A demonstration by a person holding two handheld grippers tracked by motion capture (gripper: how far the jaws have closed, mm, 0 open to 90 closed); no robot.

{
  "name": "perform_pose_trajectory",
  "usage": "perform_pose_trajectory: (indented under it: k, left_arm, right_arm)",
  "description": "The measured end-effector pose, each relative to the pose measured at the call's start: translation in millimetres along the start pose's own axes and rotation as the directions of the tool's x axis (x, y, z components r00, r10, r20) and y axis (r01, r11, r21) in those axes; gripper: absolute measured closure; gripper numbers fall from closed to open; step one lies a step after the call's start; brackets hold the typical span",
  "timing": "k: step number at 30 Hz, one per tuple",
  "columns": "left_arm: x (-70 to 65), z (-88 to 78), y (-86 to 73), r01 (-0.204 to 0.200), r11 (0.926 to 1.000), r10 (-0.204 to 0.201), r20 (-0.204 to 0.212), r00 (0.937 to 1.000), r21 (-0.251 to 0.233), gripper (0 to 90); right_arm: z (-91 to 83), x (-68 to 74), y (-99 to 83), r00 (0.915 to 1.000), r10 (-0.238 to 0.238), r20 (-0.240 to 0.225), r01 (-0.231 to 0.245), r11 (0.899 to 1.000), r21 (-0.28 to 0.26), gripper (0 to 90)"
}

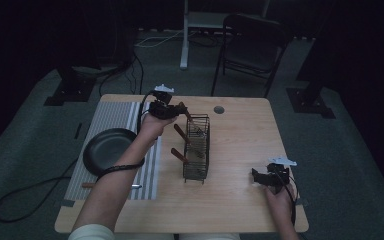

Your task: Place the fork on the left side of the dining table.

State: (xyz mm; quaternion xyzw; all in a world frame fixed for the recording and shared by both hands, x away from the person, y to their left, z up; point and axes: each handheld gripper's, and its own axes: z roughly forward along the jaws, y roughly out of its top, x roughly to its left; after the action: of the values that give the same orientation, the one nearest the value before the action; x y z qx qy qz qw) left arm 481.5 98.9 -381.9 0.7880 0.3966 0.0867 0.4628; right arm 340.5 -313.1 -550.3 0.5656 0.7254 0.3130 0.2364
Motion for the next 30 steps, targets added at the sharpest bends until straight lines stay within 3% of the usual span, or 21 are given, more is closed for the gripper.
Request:
perform_pose_trajectory:
  k: [7,12,17,21,24,30]
  left_arm:
    - [-3.5,-12.5,3.8,-0.002,0.9999,0.002,0.038,0.9993,-0.016,80.6]
    - [-7.7,-21.7,7.8,-0.013,0.9997,0.014,0.029,0.9995,-0.022,80.6]
    - [-7.9,-36.2,12.6,0.002,0.9986,0.0,0.046,0.9989,-0.053,80.6]
    - [-11.1,-49.4,16.0,-0.011,0.9965,0.013,0.028,0.9995,-0.083,80.5]
    - [-14.2,-62.2,20.6,-0.007,0.9926,0.011,0.039,0.9992,-0.121,80.6]
    - [-15.0,-76.6,25.8,-0.006,0.9892,0.01,0.027,0.9996,-0.147,80.5]
  right_arm:
    - [0.0,0.0,0.0,1.0,0.0,0.0,0.0,1.0,0.0,12.3]
    - [0.0,0.0,0.0,1.0,0.0,0.0,0.0,1.0,0.0,12.3]
    - [0.0,0.0,0.0,1.0,0.0,0.0,0.0,1.0,0.0,12.3]
    - [0.0,0.0,0.0,1.0,0.0,0.0,0.0,1.0,0.0,12.3]
    - [0.1,0.0,0.0,1.0,-0.001,0.001,0.001,1.0,-0.001,12.3]
    - [0.0,0.0,0.1,1.0,0.0,0.0,0.0,1.0,-0.001,12.3]
